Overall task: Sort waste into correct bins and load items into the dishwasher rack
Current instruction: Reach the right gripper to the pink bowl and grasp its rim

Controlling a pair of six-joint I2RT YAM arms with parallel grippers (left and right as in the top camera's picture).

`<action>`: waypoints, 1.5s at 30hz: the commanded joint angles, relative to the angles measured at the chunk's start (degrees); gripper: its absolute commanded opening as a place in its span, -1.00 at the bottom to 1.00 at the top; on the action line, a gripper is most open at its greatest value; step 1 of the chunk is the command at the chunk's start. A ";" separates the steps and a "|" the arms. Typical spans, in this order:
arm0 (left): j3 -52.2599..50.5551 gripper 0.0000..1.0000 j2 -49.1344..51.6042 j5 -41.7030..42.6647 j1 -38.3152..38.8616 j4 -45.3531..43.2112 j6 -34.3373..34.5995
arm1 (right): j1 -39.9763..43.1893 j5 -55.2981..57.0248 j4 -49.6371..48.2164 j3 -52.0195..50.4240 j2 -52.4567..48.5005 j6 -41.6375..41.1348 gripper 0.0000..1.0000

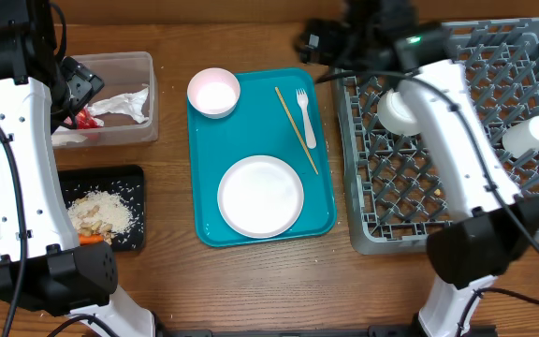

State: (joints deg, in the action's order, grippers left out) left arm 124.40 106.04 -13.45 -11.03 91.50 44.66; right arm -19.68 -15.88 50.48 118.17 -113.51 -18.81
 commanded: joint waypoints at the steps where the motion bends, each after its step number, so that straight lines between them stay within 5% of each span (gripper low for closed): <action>1: 0.20 1.00 0.04 -0.20 -0.20 -0.04 0.37 | -5.81 -0.22 -6.47 -0.59 -7.61 -3.91 0.89; 6: 0.20 1.00 0.04 -0.20 -0.20 -0.04 0.37 | -11.45 3.28 -16.55 -0.57 -20.79 -12.70 0.68; 14: 0.20 1.00 0.04 -0.20 -0.20 -0.04 0.37 | -14.08 8.44 -17.22 -0.57 -26.88 -13.00 0.54; 19: 0.20 0.99 0.04 -0.17 -0.20 -0.04 0.37 | -14.43 12.79 -15.50 -0.57 -28.33 -12.98 0.26; 34: 0.20 1.00 0.04 -0.20 -0.20 -0.04 0.37 | -6.60 19.26 23.85 24.74 -26.25 -10.51 0.11; 45: 0.20 1.00 0.04 -0.20 -0.20 -0.04 0.37 | -13.31 16.68 24.30 26.82 -26.75 6.64 0.17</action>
State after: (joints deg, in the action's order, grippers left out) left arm 124.40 106.04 -13.45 -11.03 91.50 44.66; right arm -30.37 1.85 75.40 145.71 -140.64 -20.05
